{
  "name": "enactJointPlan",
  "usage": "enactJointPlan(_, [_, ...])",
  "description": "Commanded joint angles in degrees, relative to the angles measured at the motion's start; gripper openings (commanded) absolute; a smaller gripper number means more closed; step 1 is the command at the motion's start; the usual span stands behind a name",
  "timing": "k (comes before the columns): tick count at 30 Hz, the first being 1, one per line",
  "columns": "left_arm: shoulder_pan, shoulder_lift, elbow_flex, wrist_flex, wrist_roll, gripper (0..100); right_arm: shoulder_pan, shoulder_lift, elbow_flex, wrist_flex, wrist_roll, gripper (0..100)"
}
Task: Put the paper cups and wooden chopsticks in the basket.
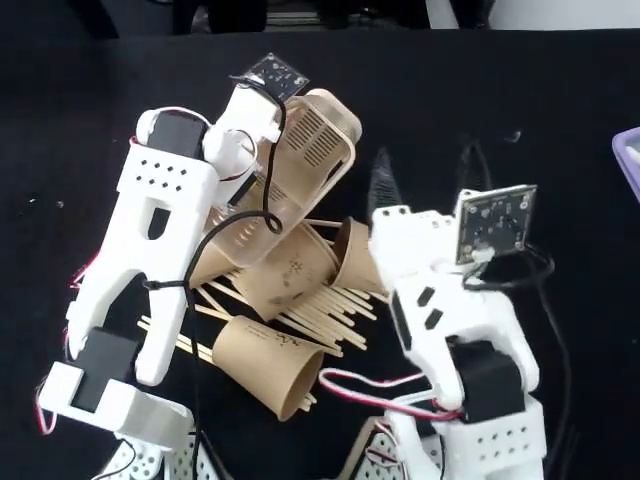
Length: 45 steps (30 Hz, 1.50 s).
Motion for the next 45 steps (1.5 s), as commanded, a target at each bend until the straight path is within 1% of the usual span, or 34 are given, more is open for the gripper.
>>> enactJointPlan(1, [0.5,-0.2,1.5,-0.4,0.4,3,-3.3,8.1,-5.0,-0.5,-0.4,34.2])
enactJointPlan(4, [0.5,-0.2,1.3,-0.4,0.4,3,-3.4,13.9,-7.7,-2.4,-0.5,34.2])
enactJointPlan(8, [2.2,-0.3,1.6,-0.4,0.4,3,-4.7,20.7,-11.0,-2.6,-1.4,34.2])
enactJointPlan(12, [3.2,-0.3,1.5,-0.4,0.5,3,-5.5,27.6,-11.6,-2.6,-1.6,34.2])
enactJointPlan(14, [3.2,-0.3,1.5,-0.4,0.5,3,-5.1,30.9,-11.5,-2.6,-1.2,34.2])
enactJointPlan(16, [2.9,-0.3,1.6,-0.2,0.5,3,-2.8,33.8,-11.8,-2.6,-1.2,32.8])
enactJointPlan(17, [2.8,-0.3,1.6,-0.2,0.5,3,-1.6,35.0,-12.2,-2.7,-1.2,29.2])
enactJointPlan(18, [2.7,-0.3,1.6,-0.1,0.5,3,-0.1,36.4,-13.0,-3.1,-1.2,23.1])
enactJointPlan(20, [2.8,-0.3,1.6,-0.1,0.5,3,2.5,38.5,-14.2,-4.5,-1.2,5.1])
enactJointPlan(21, [3.0,-0.3,1.5,-0.1,0.5,3,3.7,39.3,-14.5,-5.5,-1.2,0.1])
enactJointPlan(22, [3.1,-0.3,1.3,-0.2,0.5,3,4.5,39.9,-14.5,-6.2,-1.2,3.8])
enactJointPlan(24, [3.2,-0.3,0.8,-0.6,0.6,3,5.3,40.5,-14.6,-7.1,-1.2,0.5])
enactJointPlan(26, [2.6,-0.3,-1.5,-1.8,2.7,3,5.4,40.7,-14.3,-6.9,-1.2,1.0])
enactJointPlan(28, [1.2,-0.4,-5.1,-2.3,7.6,5,5.4,40.7,-13.3,-7.0,-1.5,1.1])
enactJointPlan(32, [-2.4,-0.4,-15.9,0.3,18.8,19,6.1,40.9,-12.4,-7.1,-1.7,1.1])
enactJointPlan(33, [-3.1,-0.4,-18.8,1.5,20.5,20,6.4,41.0,-12.4,-7.1,-1.7,1.1])
enactJointPlan(36, [-3.9,-0.4,-27.6,6.2,20.9,19,8.2,41.0,-12.5,-7.2,-1.7,1.1])
enactJointPlan(40, [-3.7,-0.3,-35.8,12.8,21.1,19,9.2,41.0,-13.0,-7.6,-1.7,1.1])
enactJointPlan(43, [-4.3,0.3,-37.9,15.2,21.3,19,9.3,41.0,-12.5,-8.4,-1.7,1.1])
enactJointPlan(45, [-4.3,0.4,-35.9,15.6,21.4,19,9.3,41.0,-12.5,-8.4,-1.7,1.1])
